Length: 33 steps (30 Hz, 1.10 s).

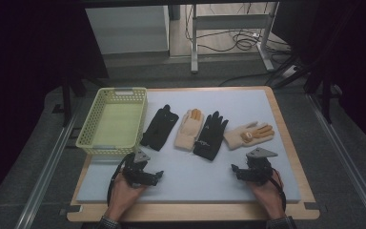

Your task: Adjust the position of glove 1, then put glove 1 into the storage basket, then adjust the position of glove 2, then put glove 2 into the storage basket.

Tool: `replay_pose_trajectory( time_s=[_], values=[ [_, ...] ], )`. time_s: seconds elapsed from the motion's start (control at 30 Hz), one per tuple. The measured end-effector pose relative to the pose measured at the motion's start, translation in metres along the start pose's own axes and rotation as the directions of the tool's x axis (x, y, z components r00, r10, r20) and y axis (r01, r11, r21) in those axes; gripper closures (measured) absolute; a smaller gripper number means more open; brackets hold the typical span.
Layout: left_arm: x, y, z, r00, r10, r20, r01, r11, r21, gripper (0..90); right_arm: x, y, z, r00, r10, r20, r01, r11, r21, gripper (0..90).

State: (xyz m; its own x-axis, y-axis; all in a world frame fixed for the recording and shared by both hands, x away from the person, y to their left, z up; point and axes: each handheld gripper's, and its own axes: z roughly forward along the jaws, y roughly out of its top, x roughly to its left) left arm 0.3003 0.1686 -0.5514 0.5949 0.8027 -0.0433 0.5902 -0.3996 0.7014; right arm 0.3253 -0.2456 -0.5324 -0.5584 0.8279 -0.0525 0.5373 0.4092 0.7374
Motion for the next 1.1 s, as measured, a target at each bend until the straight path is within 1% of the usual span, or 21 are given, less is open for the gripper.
replay_pose_trajectory(
  time_s=[0.03,0.1,0.53,0.8,0.9,0.93,1.03,1.07,1.1],
  values=[
    [0.0,0.0,0.0,1.0,0.001,0.0,-0.001,1.0,0.001,4.6,0.001,0.0,0.0,0.9999,-0.005,0.011,0.005,1.0,0.001,22.3],
    [0.0,0.0,0.0,1.0,0.0,0.001,0.0,1.0,0.001,4.5,0.0,0.0,0.0,1.0,0.002,0.009,-0.002,1.0,0.001,22.1],
    [0.0,0.0,0.0,1.0,0.001,0.0,-0.001,1.0,0.001,4.5,0.0,0.0,0.0,1.0,0.0,0.01,-0.001,1.0,0.003,21.6],
    [0.0,0.0,0.0,1.0,0.001,0.003,-0.001,1.0,0.0,4.5,-0.001,0.001,-0.001,0.9999,0.013,0.005,-0.013,1.0,0.005,22.6],
    [0.0,-0.001,-0.002,1.0,0.006,0.006,-0.006,1.0,0.002,4.8,-0.001,0.002,-0.001,0.9999,0.015,-0.001,-0.015,1.0,0.003,23.3],
    [0.001,-0.002,-0.004,1.0,0.009,-0.002,-0.009,0.9999,0.006,4.7,0.0,0.004,-0.002,0.9998,0.015,-0.011,-0.015,1.0,-0.005,23.5],
    [0.004,-0.004,-0.008,0.9999,0.004,-0.01,-0.004,0.9999,0.015,4.5,0.003,0.009,-0.003,0.9995,0.002,-0.031,-0.002,1.0,-0.012,23.5],
    [0.008,-0.007,-0.011,0.9997,-0.016,-0.018,0.016,0.9998,0.012,4.3,0.004,0.011,-0.003,0.9994,-0.002,-0.036,0.002,1.0,-0.014,23.5],
    [0.011,-0.008,-0.013,0.9997,-0.022,-0.013,0.023,0.9997,0.012,4.3,0.006,0.012,-0.003,0.9991,-0.003,-0.042,0.003,1.0,-0.016,23.5]
  ],
)
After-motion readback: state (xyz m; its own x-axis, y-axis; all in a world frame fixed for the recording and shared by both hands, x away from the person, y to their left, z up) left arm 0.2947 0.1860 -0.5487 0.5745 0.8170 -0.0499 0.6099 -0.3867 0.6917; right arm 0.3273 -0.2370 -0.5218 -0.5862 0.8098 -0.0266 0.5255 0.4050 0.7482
